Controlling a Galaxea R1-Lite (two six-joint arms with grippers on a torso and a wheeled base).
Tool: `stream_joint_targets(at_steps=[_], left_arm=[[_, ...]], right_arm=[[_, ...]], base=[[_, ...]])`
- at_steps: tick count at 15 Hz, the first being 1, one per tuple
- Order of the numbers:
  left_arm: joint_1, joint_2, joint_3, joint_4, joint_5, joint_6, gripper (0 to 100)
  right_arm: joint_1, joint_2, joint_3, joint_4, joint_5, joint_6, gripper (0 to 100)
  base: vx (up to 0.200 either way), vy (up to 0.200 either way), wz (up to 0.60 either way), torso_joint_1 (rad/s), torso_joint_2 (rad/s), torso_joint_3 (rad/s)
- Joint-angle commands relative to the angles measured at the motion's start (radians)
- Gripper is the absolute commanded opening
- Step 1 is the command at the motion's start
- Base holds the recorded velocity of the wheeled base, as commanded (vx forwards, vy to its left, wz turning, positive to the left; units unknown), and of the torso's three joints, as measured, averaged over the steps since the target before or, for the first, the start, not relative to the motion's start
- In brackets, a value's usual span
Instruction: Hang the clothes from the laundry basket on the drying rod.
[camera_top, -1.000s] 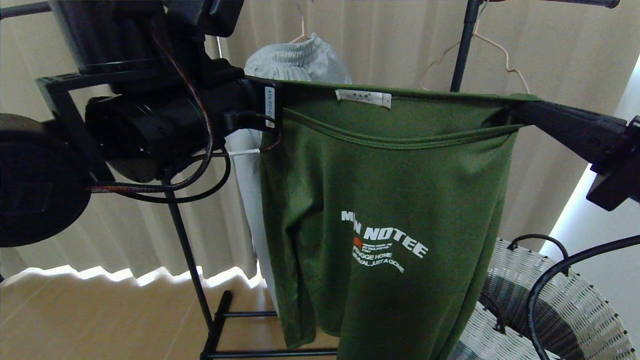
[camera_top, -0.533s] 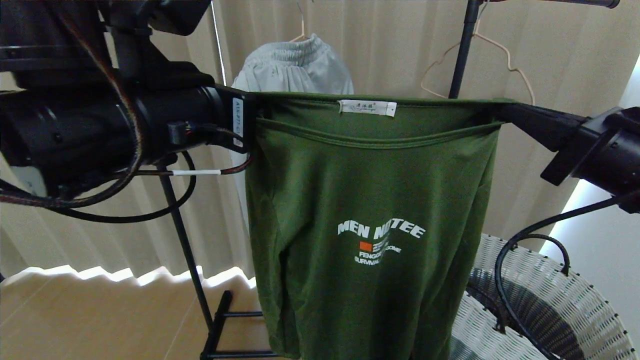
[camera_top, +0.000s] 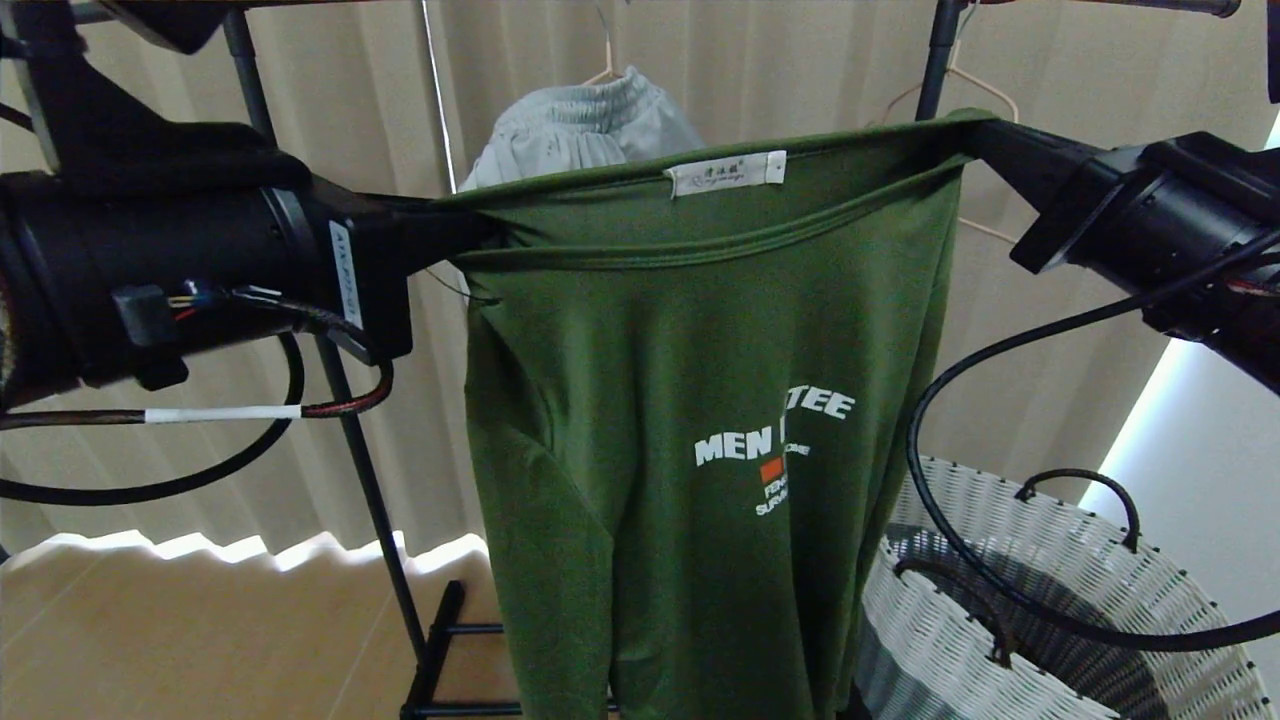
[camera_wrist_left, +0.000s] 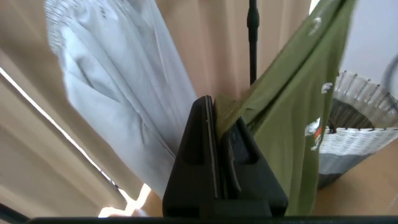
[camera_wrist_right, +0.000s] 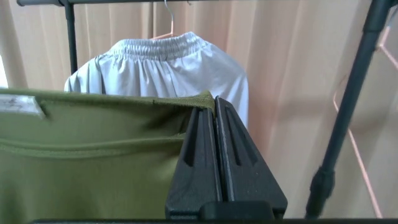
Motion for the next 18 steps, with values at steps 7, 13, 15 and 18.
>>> stream_joint_targets(at_steps=[7,13,15,18], left_arm=[[0.015,0.091,-0.003,-0.274,0.031,0.042,0],[0.013,0.109,0.037,-0.332,0.061,0.045,0],[0.013,0.103,0.073,-0.333,0.064,0.047,0],[0.018,0.103,0.074,-0.333,0.067,0.047,0]], right_arm=[[0.000,-0.014,0.032,0.014,-0.002,-0.004,0],[0.002,-0.030,0.065,0.053,-0.007,-0.006,0],[0.006,-0.034,0.094,0.056,-0.007,-0.006,0],[0.006,-0.036,0.094,0.059,-0.007,-0.006,0]], base=[[0.000,0.000,0.00,0.000,0.00,0.000],[0.000,0.000,0.00,0.000,0.00,0.000],[0.000,0.000,0.00,0.000,0.00,0.000],[0.000,0.000,0.00,0.000,0.00,0.000]])
